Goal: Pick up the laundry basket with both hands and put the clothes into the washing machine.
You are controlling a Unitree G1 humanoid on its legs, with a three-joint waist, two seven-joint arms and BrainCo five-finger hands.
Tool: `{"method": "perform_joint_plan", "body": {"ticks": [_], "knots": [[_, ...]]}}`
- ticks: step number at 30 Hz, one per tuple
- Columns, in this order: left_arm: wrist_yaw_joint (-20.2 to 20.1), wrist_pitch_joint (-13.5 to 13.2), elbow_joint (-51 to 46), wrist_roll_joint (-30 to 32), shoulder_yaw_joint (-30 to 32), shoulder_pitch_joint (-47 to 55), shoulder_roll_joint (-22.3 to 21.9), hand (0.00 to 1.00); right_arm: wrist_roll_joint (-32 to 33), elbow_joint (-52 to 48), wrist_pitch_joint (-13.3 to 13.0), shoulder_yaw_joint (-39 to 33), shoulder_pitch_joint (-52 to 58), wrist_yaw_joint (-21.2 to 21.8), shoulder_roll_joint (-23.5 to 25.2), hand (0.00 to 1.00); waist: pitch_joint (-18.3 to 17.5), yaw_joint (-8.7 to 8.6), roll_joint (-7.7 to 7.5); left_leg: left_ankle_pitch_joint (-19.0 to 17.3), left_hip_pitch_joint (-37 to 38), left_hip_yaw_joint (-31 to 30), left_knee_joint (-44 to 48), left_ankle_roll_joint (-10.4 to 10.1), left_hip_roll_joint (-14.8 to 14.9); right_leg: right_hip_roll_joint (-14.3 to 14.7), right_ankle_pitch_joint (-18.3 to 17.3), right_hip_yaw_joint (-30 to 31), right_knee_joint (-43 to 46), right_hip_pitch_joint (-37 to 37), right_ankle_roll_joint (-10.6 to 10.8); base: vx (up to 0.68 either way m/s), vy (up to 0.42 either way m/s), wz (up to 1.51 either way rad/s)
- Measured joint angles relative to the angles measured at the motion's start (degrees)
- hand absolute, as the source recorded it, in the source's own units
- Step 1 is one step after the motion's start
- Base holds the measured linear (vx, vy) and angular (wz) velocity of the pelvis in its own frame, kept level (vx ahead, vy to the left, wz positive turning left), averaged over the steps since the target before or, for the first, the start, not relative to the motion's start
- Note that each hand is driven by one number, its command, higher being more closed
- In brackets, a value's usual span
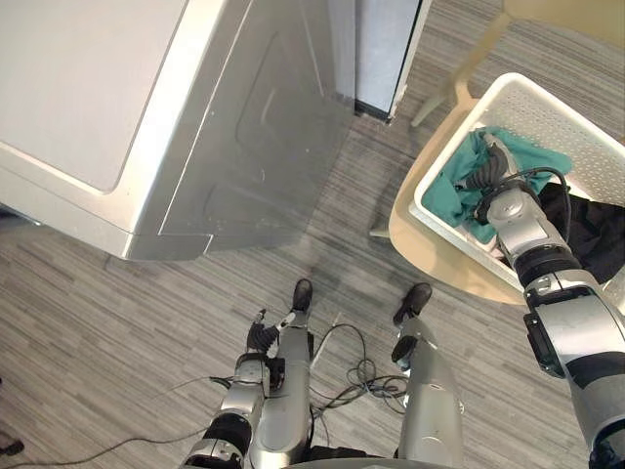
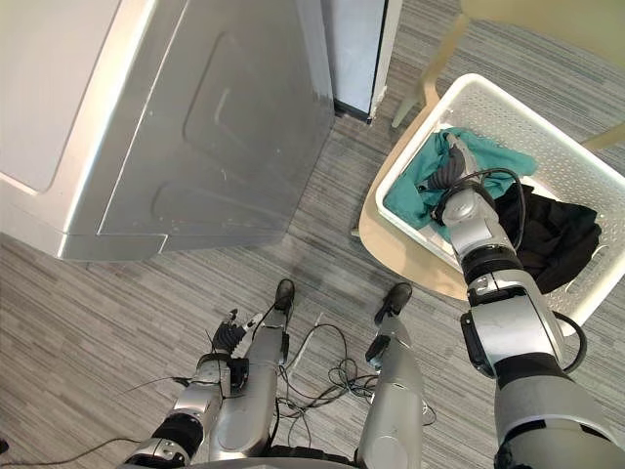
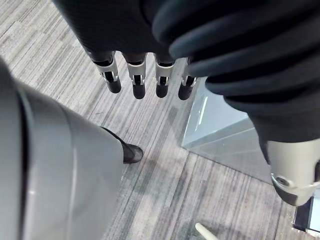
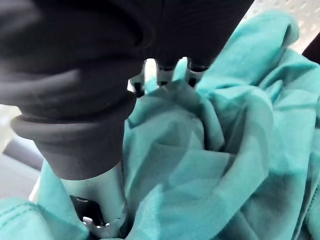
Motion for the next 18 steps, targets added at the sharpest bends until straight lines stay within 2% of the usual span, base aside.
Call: {"method": "perform_joint_plan", "body": {"ticks": [4, 10, 14, 16, 18], "knots": [[0.6, 0.0, -1.4, -1.3, 1.8, 0.0, -0.8, 0.00, -2.3, 0.5, 0.2, 1.2, 0.1, -0.4, 0.0, 1.00, 0.4, 0.01, -0.68, 0.4, -1.0, -0.3, -0.1, 0.0, -0.1, -1.2, -1.9, -0.8, 3.2, -1.4, -0.1, -0.01, -0.011, 0.19], [0.7, 0.1, -1.6, -3.0, 2.3, -0.4, -1.3, 0.00, -5.0, 1.0, 0.8, 1.5, 2.0, -1.0, 0.4, 1.00, 0.4, 0.19, -0.79, 0.9, -0.9, -0.3, 0.0, -0.1, 0.0, -2.0, -3.2, -1.5, 5.4, -1.3, -0.1, 0.03, -0.007, 0.10], [1.0, 0.5, -1.6, -3.8, 2.5, -0.4, -1.3, 0.00, -3.2, 0.9, 1.8, -1.7, 4.5, -1.5, 2.3, 1.00, 0.4, 0.12, -0.88, 1.0, 0.5, 0.3, 0.1, -0.1, 0.2, -2.0, -3.3, -1.6, 5.8, -0.3, -0.1, 0.01, -0.015, -0.04], [1.1, 0.7, -1.4, -4.4, 3.0, -0.3, -1.4, 0.00, -1.4, 0.1, 2.6, -5.6, 6.4, -1.9, 2.3, 1.00, 0.4, 0.03, -1.00, 0.9, 2.7, 1.0, 0.0, -0.1, 0.5, -1.9, -3.7, -1.5, 5.7, 1.8, -0.4, -0.01, -0.008, -0.06], [1.2, 0.7, -1.4, -5.4, 4.7, 0.3, -1.4, 0.00, 0.5, -0.4, 2.8, -8.5, 7.4, -2.4, 2.4, 1.00, 0.2, 0.08, -1.95, 0.9, 4.8, 2.2, -0.4, -0.1, 0.9, -1.8, -4.0, -0.9, 5.5, 3.2, -0.4, -0.03, 0.001, -0.15]]}}
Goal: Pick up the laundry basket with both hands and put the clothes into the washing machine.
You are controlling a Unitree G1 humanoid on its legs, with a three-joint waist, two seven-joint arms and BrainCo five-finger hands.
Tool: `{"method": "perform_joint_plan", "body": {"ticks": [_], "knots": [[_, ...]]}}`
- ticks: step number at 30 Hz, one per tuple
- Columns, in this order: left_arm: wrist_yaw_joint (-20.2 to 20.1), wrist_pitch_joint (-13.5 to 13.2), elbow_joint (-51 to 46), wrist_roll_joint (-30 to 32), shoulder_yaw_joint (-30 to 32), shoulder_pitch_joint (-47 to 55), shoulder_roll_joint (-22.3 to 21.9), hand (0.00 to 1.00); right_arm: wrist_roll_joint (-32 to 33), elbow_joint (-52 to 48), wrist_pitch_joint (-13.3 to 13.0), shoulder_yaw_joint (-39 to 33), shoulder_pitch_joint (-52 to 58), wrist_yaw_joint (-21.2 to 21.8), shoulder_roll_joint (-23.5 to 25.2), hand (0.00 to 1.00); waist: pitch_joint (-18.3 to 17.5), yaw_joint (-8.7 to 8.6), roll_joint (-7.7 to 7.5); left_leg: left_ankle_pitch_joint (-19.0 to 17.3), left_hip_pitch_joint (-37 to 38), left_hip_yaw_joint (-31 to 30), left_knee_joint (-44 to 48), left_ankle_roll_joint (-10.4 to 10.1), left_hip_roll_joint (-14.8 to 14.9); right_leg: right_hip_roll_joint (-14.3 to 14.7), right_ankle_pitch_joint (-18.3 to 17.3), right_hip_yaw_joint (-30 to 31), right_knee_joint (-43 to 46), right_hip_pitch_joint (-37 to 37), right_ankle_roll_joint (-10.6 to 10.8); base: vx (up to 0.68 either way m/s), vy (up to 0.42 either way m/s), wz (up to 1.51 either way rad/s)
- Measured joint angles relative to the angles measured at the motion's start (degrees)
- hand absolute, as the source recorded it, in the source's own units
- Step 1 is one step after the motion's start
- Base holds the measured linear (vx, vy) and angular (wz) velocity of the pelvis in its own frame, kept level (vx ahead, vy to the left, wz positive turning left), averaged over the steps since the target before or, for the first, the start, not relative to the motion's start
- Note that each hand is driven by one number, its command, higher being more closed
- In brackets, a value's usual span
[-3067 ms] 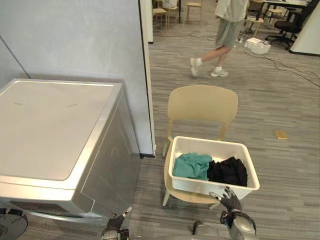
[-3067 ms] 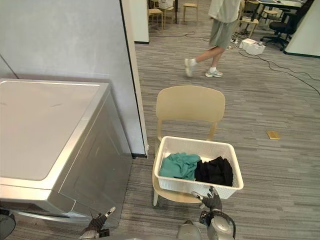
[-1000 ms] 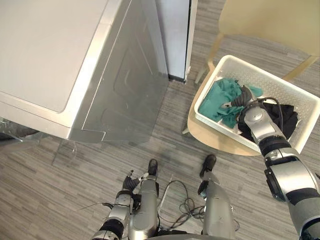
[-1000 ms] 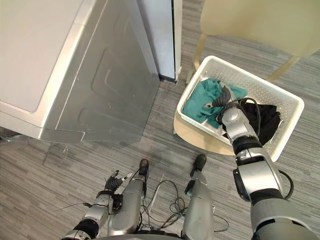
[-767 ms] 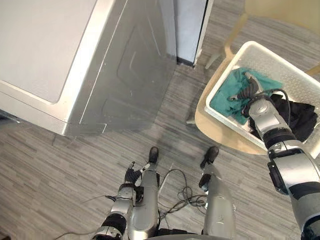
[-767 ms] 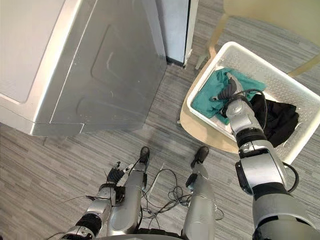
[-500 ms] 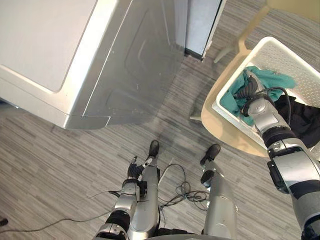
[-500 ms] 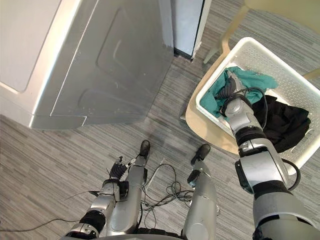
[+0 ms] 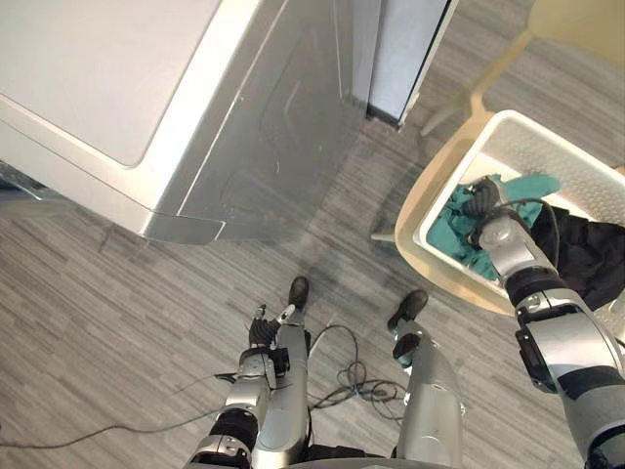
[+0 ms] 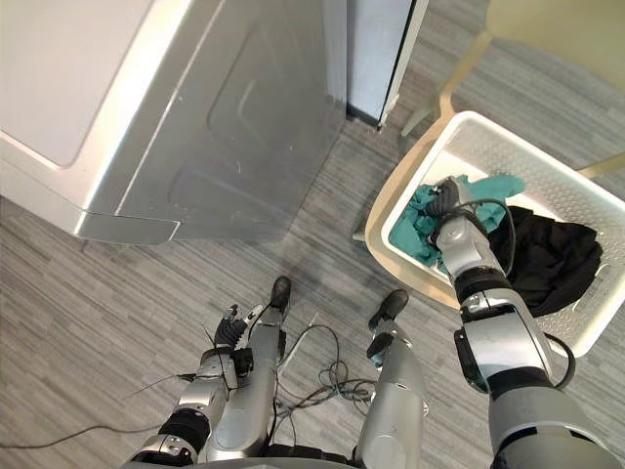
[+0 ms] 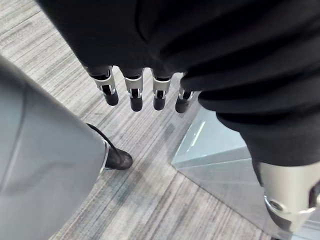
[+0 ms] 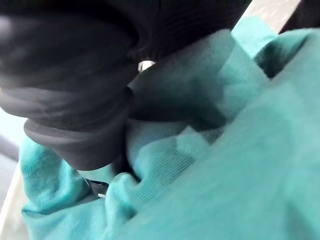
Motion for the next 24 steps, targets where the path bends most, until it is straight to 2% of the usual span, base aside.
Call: {"method": "perform_joint_plan", "body": {"ticks": [3, 5, 8, 9, 11, 13, 14, 15, 17, 19, 21, 24], "knots": [[0.0, 0.2, 0.3, -0.4, 1.3, 1.7, 0.8, 0.00, 2.4, -3.4, 0.6, -5.9, 0.8, -1.5, -0.2, 1.00, -0.4, -0.51, -1.74, 0.0, 2.8, 0.9, -1.1, 0.0, 0.3, 0.5, -0.3, 0.2, -0.5, 1.9, 0.3, -0.02, -0.001, -0.12], [-0.4, 0.2, 2.0, -2.4, 2.3, 2.1, 1.0, 0.00, 4.8, -7.3, 1.3, -10.4, 1.4, -2.8, -0.4, 1.00, -0.7, -0.77, -2.26, 0.3, 6.3, 1.5, -2.8, 0.0, 0.5, 0.8, -0.4, 0.2, -1.2, 4.7, 0.5, 0.01, -0.002, -0.06], [-0.7, 0.2, 2.9, -4.8, 4.6, 3.6, 1.1, 0.00, 7.3, -14.5, 1.5, -13.3, 3.4, -4.2, -0.3, 1.00, -1.5, -1.67, -2.42, 0.5, 9.9, 1.7, -4.5, 0.2, 0.5, 0.7, -0.8, -0.1, -1.6, 7.8, 0.9, 0.05, 0.012, 0.03], [-0.7, 0.2, 4.8, -5.7, 7.2, 4.7, 1.2, 0.00, 7.6, -19.3, 1.5, -15.5, 5.5, -4.4, -0.3, 1.00, -4.1, -1.72, -2.57, 0.8, 10.7, 2.1, -5.4, 0.4, 0.4, 0.5, -1.1, -0.2, -1.7, 8.2, 1.3, 0.09, 0.019, 0.03], [-0.6, 0.4, 7.1, -7.7, 11.0, 5.9, 1.2, 0.00, 8.9, -25.6, 1.5, -17.9, 8.7, -5.4, -0.2, 1.00, -5.5, -1.81, -2.48, 1.1, 13.3, 2.5, -6.6, 0.8, 0.4, -0.1, -1.6, -0.6, -1.6, 10.6, 1.7, 0.12, 0.007, 0.12], [-0.6, 0.6, 8.7, -9.8, 14.4, 7.8, 1.4, 0.00, 9.0, -31.6, 1.6, -19.8, 13.2, -6.2, 0.5, 1.00, -8.2, -1.83, -2.51, 1.1, 15.4, 3.0, -7.5, 0.8, 0.3, -0.6, -2.7, -1.2, -1.8, 12.7, 2.8, 0.12, 0.010, 0.22], [-0.6, 1.1, 9.2, -12.5, 18.3, 9.8, 1.2, 0.00, 9.0, -38.2, 1.5, -22.2, 18.2, -6.4, 2.1, 1.00, -10.9, -1.82, -2.65, 1.1, 17.2, 3.0, -8.6, 0.9, 0.2, -0.9, -3.2, -1.9, -2.0, 14.5, 3.1, 0.11, 0.013, 0.19], [-0.6, 1.2, 9.0, -13.2, 19.3, 10.2, 1.2, 0.00, 9.0, -39.6, 1.5, -22.6, 19.3, -6.4, 2.5, 1.00, -11.3, -1.78, -2.65, 1.2, 17.6, 3.0, -8.8, 0.9, 0.2, -0.9, -3.4, -2.1, -2.1, 14.9, 3.4, 0.13, 0.008, 0.27], [0.8, 1.7, 1.0, -18.7, 29.0, 14.7, 0.8, 0.00, 8.5, -52.0, 1.5, -25.7, 28.6, -6.4, 7.3, 1.00, -15.6, -1.48, -3.02, 1.2, 20.7, 3.0, -10.0, 0.9, 0.1, -1.0, -4.9, -3.2, -2.8, 18.2, 4.3, 0.12, -0.004, 0.21], [2.4, 1.4, -7.5, -20.4, 33.5, 17.3, 0.6, 0.00, 8.5, -57.4, 1.4, -27.2, 32.7, -6.3, 9.0, 1.00, -17.8, -1.44, -3.05, 1.1, 22.1, 3.0, -10.6, 0.9, 0.1, -0.9, -5.2, -3.8, -3.5, 20.0, 4.5, 0.11, -0.005, 0.14], [3.6, 0.6, -18.2, -20.0, 38.3, 19.0, 0.6, 0.00, 8.5, -60.2, 0.7, -29.7, 35.7, -6.2, 9.9, 1.00, -20.3, -1.47, -3.08, 1.1, 23.1, 3.0, -10.8, 1.0, -0.2, 0.0, -4.9, -4.2, -5.1, 21.8, 4.4, 0.09, 0.006, 0.06], [6.5, -0.9, -33.6, -15.6, 44.9, 19.6, 0.9, 0.00, 8.5, -62.2, -0.3, -32.4, 36.8, -6.1, 11.0, 1.00, -23.0, -1.60, -2.68, 0.3, 25.0, 3.4, -10.8, 2.1, 0.1, 1.7, -3.0, -3.8, -9.2, 24.8, 4.2, 0.05, -0.001, -0.16]]}}
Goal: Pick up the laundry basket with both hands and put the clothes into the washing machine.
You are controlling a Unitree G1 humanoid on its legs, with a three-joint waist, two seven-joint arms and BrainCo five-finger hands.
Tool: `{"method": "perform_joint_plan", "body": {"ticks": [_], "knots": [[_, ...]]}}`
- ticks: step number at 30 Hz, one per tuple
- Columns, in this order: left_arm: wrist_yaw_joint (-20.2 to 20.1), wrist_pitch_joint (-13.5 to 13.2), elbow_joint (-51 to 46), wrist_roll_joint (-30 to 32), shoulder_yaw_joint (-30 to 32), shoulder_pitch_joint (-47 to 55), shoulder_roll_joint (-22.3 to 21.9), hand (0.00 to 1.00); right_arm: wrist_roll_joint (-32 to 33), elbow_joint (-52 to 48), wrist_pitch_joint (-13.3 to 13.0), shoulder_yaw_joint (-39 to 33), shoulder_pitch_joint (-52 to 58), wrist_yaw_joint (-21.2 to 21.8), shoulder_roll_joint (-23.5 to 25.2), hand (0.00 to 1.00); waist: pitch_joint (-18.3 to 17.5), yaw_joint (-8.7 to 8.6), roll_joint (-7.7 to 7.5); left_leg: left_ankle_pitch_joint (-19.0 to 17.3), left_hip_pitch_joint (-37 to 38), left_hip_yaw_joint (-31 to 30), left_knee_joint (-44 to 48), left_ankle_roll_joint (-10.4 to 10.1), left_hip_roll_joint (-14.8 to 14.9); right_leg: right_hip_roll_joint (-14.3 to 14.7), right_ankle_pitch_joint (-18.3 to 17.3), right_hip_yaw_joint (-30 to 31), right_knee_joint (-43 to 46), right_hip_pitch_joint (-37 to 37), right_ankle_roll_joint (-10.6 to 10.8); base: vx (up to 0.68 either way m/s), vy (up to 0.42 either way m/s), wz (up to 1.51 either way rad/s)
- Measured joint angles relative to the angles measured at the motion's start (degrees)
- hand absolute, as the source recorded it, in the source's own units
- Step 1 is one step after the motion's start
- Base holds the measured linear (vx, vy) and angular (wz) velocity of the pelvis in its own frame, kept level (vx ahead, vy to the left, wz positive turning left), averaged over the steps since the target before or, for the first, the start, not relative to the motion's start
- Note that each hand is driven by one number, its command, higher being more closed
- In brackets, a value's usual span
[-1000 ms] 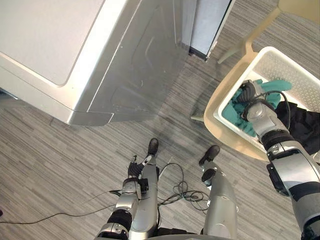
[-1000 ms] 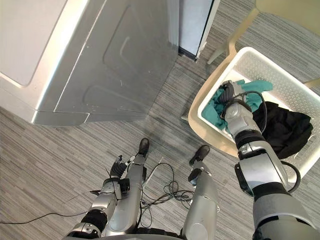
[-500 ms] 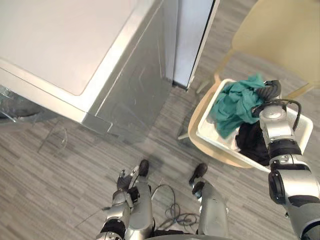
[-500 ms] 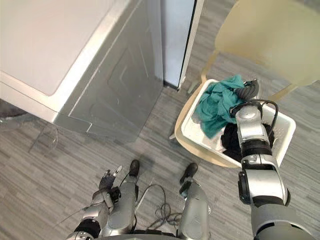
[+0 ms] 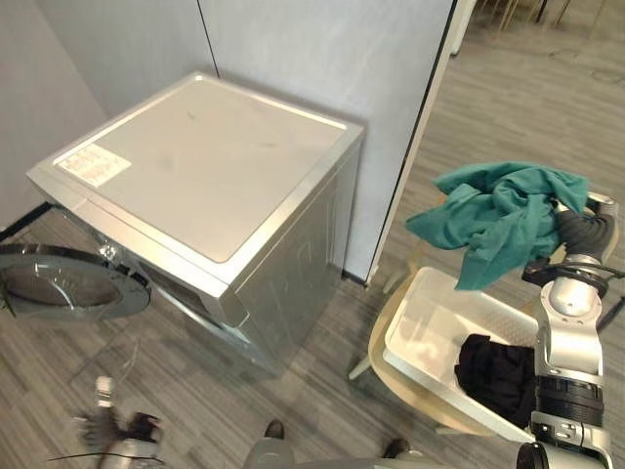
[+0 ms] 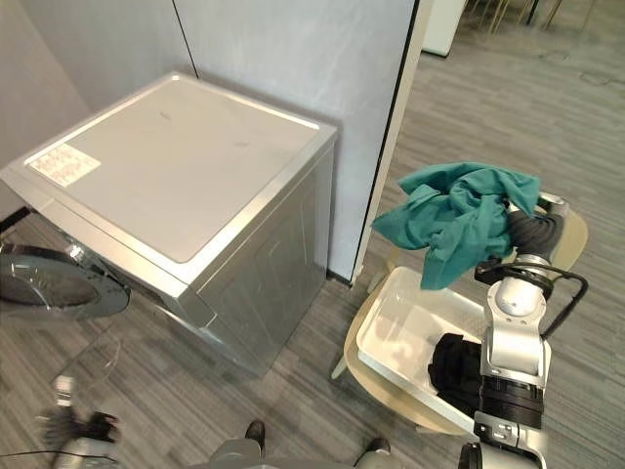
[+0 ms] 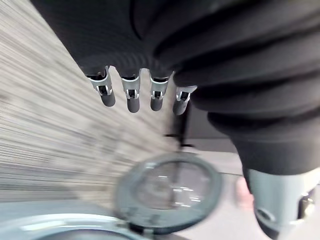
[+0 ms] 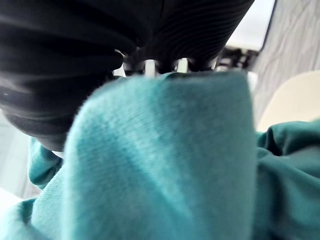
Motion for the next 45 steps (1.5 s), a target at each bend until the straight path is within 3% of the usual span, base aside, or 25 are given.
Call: {"method": "perform_joint_plan", "body": {"ticks": [4, 8, 14, 18, 20, 24, 32, 38, 45], "knots": [[3.7, -1.0, -10.7, 3.9, 1.0, -1.4, 0.9, 0.00, 0.5, -2.4, -1.0, 0.1, -0.3, 0.0, 0.0, 1.00, -1.6, 0.00, 1.21, -2.0, 2.5, 2.6, 0.4, 0.9, 0.2, 2.1, 3.9, 2.8, -6.2, 3.0, -0.3, -0.02, 0.005, -0.38], [5.6, -1.1, -21.2, 8.4, -2.4, -3.4, 2.4, 0.00, 3.7, -2.9, -2.4, 2.2, -2.7, 0.2, 0.0, 1.00, -2.2, -0.19, 0.62, -4.0, 3.3, 6.2, 1.5, 1.3, -0.1, 3.5, 8.7, 6.8, -12.9, 4.4, -0.8, -0.06, 0.019, -0.56], [1.8, -2.9, -31.0, 11.0, -20.2, -8.8, 5.7, 0.00, 7.7, -10.5, -5.4, 6.4, -5.1, 2.3, 0.1, 1.00, -2.4, -1.71, 0.67, -4.8, 4.3, 9.0, 2.2, 1.0, 0.0, 4.3, 10.7, 10.5, -15.4, 4.7, -1.3, -0.04, 0.001, -0.28], [-4.7, -4.1, -30.1, 6.5, -34.8, -12.5, 6.2, 0.00, 9.6, -13.6, -7.4, 10.0, -7.1, 3.7, 1.2, 1.00, -2.5, -2.84, 0.79, -5.0, 5.6, 10.8, 2.4, 0.5, 0.2, 4.6, 11.2, 12.5, -15.4, 4.6, -1.0, 0.00, 0.009, -0.24], [-8.7, -3.6, -24.8, 4.2, -44.3, -16.0, 7.3, 0.00, 10.8, -13.7, -7.7, 14.7, -9.6, 4.6, 4.0, 1.00, -2.5, -3.49, 0.81, -5.6, 6.2, 12.7, 2.5, 0.6, 0.2, 4.8, 11.4, 14.8, -15.4, 4.2, -1.3, -0.03, 0.030, -0.45], [-11.8, -2.5, -19.1, 4.0, -54.7, -22.4, 7.5, 0.00, 12.5, -14.0, -7.9, 20.6, -9.8, 5.4, 6.8, 1.00, -2.5, -4.63, 0.90, -6.5, 7.1, 15.1, 2.9, 0.5, 0.2, 5.2, 11.9, 17.5, -15.4, 3.4, -1.0, 0.00, 0.028, -0.35], [-12.1, -1.3, -10.5, -4.3, -64.5, -36.8, 7.6, 0.00, 13.6, -13.9, -7.8, 27.1, -12.9, 6.3, 9.4, 1.00, -2.5, -6.56, 1.01, -6.9, 7.3, 16.0, 2.8, 0.5, 0.1, 5.4, 12.2, 19.0, -15.4, 2.6, -1.0, 0.00, 0.007, -0.10], [-12.0, -1.2, -8.2, -7.1, -67.1, -41.5, 8.3, 0.00, 13.6, -13.9, -7.8, 28.2, -12.9, 6.1, 9.6, 1.00, -2.5, -6.58, 1.34, -6.9, 8.0, 16.7, 2.3, 0.6, 0.1, 5.5, 12.2, 19.7, -15.4, 2.6, -1.0, -0.01, -0.002, -0.05], [-12.2, -0.5, -5.7, -8.2, -72.0, -46.8, 9.9, 0.00, 13.9, -13.9, -7.8, 29.4, -12.9, 6.1, 9.6, 1.00, -2.4, -7.75, 1.53, -6.9, 8.1, 16.8, 2.1, 0.6, 0.1, 5.5, 12.2, 19.8, -15.4, 2.5, -1.0, 0.00, 0.000, 0.00]]}}
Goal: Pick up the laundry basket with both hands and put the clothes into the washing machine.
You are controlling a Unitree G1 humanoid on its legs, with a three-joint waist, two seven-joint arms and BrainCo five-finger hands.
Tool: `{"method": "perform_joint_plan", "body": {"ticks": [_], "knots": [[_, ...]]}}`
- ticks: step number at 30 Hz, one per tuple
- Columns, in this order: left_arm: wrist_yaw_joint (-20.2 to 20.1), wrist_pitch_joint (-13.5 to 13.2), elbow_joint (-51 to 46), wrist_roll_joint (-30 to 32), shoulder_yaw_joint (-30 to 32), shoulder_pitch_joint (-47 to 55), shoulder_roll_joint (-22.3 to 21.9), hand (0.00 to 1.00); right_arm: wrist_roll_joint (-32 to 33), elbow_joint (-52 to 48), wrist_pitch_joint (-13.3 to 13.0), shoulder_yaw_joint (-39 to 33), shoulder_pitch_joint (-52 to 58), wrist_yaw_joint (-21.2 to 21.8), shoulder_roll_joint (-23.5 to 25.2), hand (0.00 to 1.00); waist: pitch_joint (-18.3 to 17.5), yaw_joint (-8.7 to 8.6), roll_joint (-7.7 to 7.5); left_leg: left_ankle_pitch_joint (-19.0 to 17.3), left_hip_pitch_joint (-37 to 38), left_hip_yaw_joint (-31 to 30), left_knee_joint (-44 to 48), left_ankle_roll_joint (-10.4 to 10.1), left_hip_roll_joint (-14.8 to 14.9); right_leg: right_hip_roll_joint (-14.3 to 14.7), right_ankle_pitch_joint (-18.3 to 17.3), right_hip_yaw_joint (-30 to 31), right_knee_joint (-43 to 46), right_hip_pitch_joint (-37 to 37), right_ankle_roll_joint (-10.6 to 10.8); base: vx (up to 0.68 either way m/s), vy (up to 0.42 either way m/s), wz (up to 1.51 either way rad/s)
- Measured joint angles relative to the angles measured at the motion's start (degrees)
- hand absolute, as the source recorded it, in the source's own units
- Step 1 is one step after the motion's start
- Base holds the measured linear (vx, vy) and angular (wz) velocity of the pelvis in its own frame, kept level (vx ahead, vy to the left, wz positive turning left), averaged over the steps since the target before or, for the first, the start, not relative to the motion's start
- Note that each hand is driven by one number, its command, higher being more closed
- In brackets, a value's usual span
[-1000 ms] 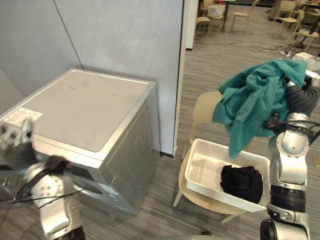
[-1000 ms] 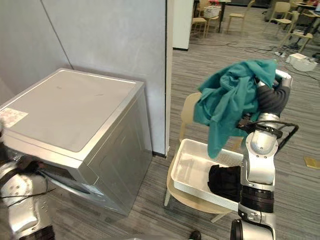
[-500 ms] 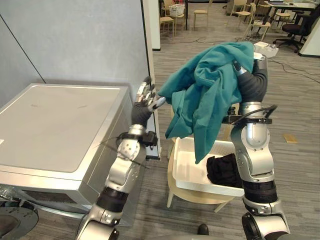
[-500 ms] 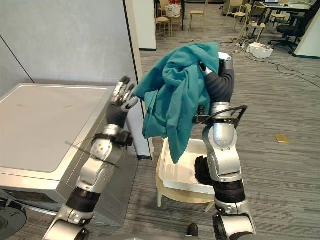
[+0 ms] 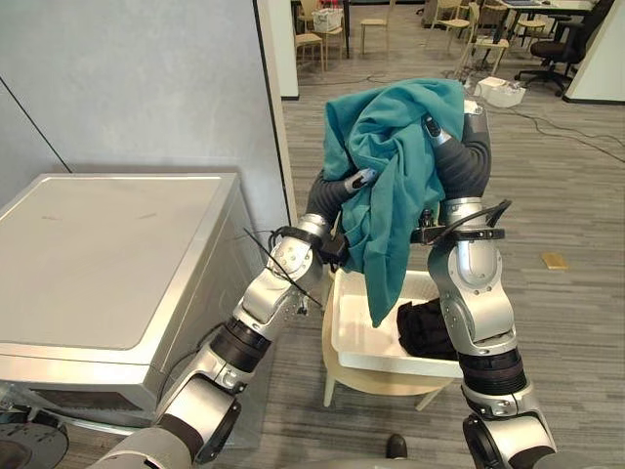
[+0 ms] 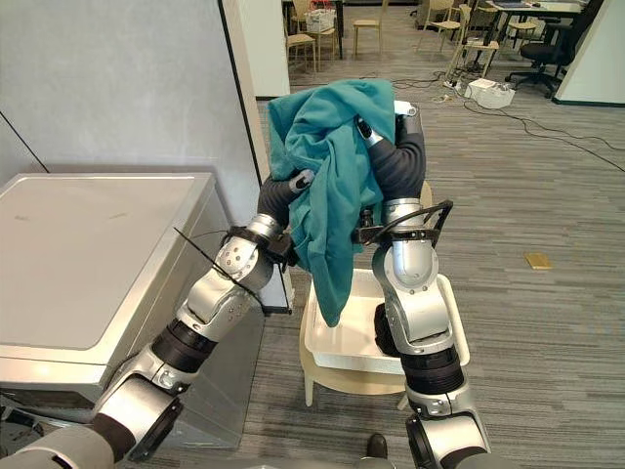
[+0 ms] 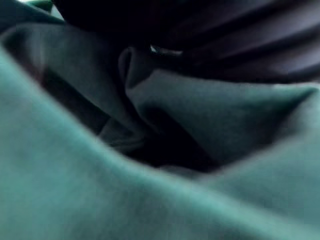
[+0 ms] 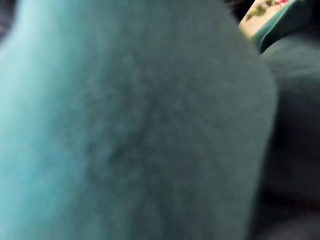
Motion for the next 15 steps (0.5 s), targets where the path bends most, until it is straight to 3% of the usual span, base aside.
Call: {"method": "perform_joint_plan", "body": {"ticks": [1, 2, 15], "knots": [[0.0, 0.0, 0.5, -0.3, -0.6, -0.7, 0.1, 0.00, 0.1, 0.0, 0.0, 0.0, 0.0, 0.0, -0.1, 1.00, 0.0, -0.03, 0.03, 0.0, 0.0, 0.0, 0.0, 0.0, 0.0, 0.0, 0.0, 0.0, 0.0, 0.0, 0.0, 0.00, 0.000, 0.00], [-0.1, 0.3, 1.6, -1.3, -1.3, -2.0, 0.1, 1.00, 0.1, 0.0, 0.0, 0.0, 0.0, -0.1, -0.2, 1.00, 0.0, -0.12, 0.11, 0.0, 0.0, 0.0, 0.0, 0.0, 0.0, 0.0, 0.0, 0.0, 0.0, 0.0, 0.0, 0.00, 0.000, 0.00], [-1.2, 0.7, 1.8, -7.6, -4.7, -5.4, 0.5, 1.00, 0.1, 0.0, -0.1, -0.1, 0.5, -1.2, -0.6, 1.00, 0.2, -0.75, 0.61, 0.0, 0.0, -0.1, 0.0, 0.0, 0.0, 0.0, 0.0, -0.2, 0.0, 0.0, 0.0, 0.00, 0.000, 0.00]]}}
